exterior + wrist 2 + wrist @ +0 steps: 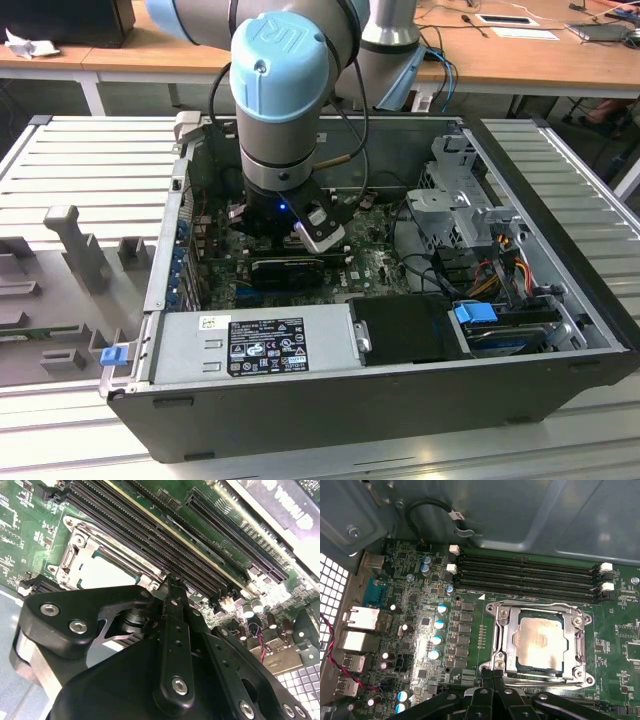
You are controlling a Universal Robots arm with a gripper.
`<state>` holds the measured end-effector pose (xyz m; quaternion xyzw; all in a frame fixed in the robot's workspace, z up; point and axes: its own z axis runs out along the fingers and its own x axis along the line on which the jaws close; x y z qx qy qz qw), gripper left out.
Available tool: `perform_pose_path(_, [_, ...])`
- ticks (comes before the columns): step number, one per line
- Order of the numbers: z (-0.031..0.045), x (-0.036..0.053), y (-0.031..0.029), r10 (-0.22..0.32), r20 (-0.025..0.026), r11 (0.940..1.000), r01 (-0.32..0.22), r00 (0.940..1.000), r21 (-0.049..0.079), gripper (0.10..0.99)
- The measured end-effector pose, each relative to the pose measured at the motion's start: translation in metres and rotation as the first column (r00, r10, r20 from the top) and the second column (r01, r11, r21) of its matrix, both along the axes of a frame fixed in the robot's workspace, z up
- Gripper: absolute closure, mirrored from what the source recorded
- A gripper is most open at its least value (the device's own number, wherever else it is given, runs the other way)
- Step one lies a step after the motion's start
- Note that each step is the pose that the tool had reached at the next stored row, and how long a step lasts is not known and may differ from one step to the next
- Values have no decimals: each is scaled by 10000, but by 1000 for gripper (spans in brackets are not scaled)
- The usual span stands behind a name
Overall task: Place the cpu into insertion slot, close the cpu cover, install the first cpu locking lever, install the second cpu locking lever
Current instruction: 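Install the second cpu locking lever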
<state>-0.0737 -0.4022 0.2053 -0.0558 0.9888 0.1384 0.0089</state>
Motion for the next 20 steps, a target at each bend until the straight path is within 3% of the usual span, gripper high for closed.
perform_pose_path(11, [-38, -3, 1, 0, 0, 10000, 0, 10000, 28, 980])
perform_pose_path(20, [-67, -4, 1, -1, 0, 9994, 1, 10000, 332, 980])
